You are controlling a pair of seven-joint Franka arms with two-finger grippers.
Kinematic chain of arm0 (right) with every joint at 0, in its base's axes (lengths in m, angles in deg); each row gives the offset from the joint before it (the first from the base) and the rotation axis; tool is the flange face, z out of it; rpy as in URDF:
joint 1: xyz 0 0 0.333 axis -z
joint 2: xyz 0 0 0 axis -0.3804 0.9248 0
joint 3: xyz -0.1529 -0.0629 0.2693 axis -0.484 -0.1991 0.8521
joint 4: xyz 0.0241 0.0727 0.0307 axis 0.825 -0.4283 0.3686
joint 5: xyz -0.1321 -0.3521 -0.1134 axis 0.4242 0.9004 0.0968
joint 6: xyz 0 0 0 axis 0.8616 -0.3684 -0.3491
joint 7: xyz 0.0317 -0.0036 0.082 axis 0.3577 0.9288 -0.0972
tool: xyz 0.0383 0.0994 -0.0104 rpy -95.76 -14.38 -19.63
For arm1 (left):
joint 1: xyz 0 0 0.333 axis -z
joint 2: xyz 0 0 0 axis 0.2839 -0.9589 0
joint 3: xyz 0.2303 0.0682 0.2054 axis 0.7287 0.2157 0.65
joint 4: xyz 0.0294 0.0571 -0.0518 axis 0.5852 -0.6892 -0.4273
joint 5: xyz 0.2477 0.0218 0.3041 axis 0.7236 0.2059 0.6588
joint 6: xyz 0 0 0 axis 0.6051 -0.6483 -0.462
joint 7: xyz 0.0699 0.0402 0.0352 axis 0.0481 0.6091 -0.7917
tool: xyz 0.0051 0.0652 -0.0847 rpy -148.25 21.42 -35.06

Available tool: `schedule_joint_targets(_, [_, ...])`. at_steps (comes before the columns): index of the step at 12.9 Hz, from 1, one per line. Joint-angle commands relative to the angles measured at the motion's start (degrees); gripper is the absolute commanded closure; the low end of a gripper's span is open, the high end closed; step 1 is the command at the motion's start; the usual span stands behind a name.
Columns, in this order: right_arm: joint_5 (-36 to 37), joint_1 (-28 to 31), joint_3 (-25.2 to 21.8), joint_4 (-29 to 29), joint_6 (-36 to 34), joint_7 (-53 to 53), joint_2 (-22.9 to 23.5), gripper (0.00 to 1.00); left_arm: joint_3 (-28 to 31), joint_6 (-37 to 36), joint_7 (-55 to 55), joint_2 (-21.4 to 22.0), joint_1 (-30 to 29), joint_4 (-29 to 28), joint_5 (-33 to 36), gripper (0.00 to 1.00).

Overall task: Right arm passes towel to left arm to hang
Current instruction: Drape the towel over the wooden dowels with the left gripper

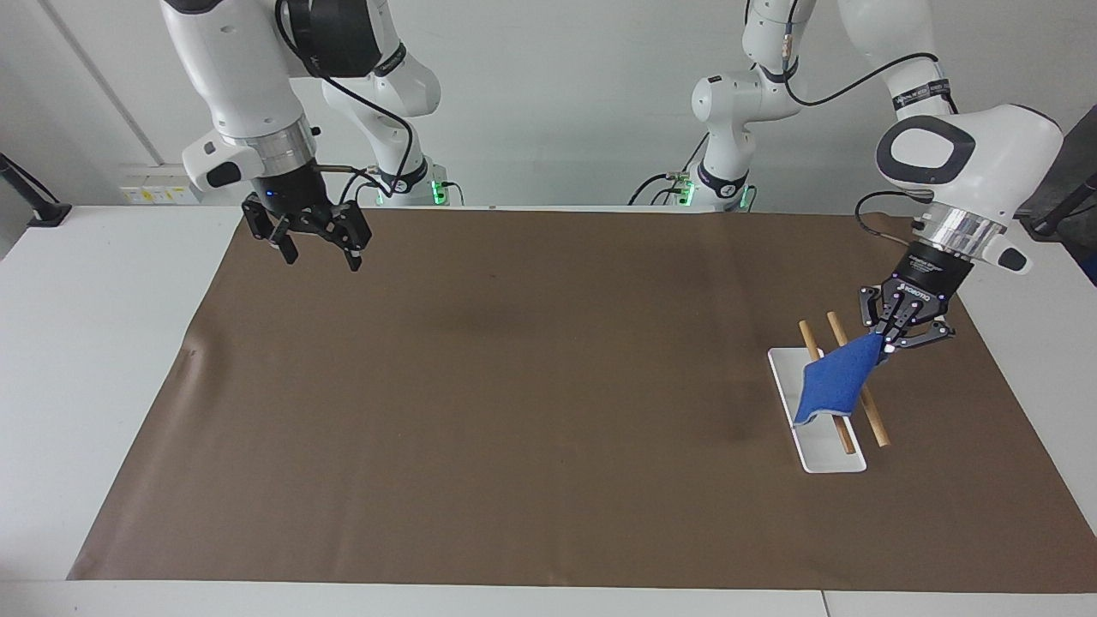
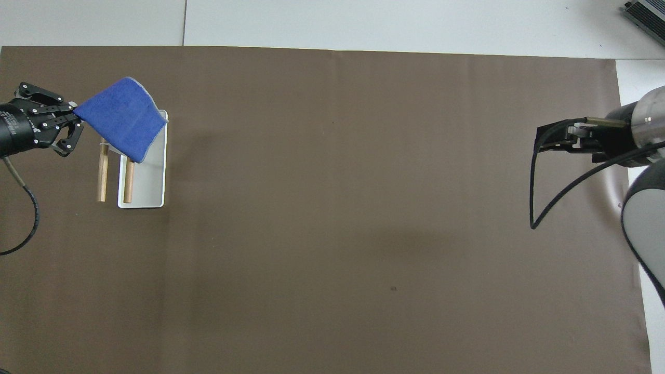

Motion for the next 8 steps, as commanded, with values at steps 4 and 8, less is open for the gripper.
schedule_joint_targets(4, [1.0,-0.3,-6.7,4.0,-9.3,-8.8,-1.4,0.00,-0.6,0.2,-0.8,0.0,-5.9,-2.4,-5.6,1.00])
schedule_joint_targets(8, [1.0,-0.3,-6.4,-4.6,-5.2,-8.8,-5.8,0.00,-0.6,-0.9,-0.9,0.3,-6.9,-3.0,-5.5,1.00])
